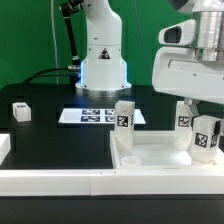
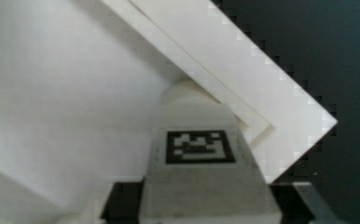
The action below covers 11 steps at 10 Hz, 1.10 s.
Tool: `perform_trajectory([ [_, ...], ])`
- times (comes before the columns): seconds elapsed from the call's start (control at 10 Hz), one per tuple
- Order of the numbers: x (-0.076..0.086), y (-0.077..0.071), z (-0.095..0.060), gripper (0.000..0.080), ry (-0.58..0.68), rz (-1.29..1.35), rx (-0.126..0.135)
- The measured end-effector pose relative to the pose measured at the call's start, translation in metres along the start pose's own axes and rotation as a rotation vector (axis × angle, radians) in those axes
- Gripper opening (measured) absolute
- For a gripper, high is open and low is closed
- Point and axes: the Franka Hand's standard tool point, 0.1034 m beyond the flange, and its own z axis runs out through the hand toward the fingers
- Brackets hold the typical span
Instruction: Assemble square table
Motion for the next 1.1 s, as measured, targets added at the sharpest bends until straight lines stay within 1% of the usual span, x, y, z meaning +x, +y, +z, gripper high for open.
perform_trajectory([
  [0.1, 0.003, 0.000, 0.001, 0.0288, -0.022, 0.204, 0.029],
  [0.3, 0.003, -0.001, 0.001, 0.0288, -0.064, 0.512, 0.047],
  [0.4, -0.001, -0.004, 0.001, 0.0288, -0.070, 0.724, 0.057],
  [0.5, -0.003, -0.005, 0.001, 0.0288, -0.066, 0.773, 0.059],
  [0.6, -0.001, -0.005, 0.001, 0.0289, -0.072, 0.907, 0.069],
  [0.7, -0.001, -0.005, 0.001, 0.0289, -0.081, 0.951, 0.068],
  [0.8, -0.002, -0.005, 0.001, 0.0289, -0.081, 0.961, 0.067],
  [0.9, -0.002, -0.005, 0.001, 0.0289, -0.074, 0.880, 0.069],
  [1.0, -0.004, -0.006, 0.001, 0.0457, -0.061, 0.731, 0.068],
  [1.1, -0.007, -0.010, -0.001, 0.0602, -0.047, 0.593, 0.070],
])
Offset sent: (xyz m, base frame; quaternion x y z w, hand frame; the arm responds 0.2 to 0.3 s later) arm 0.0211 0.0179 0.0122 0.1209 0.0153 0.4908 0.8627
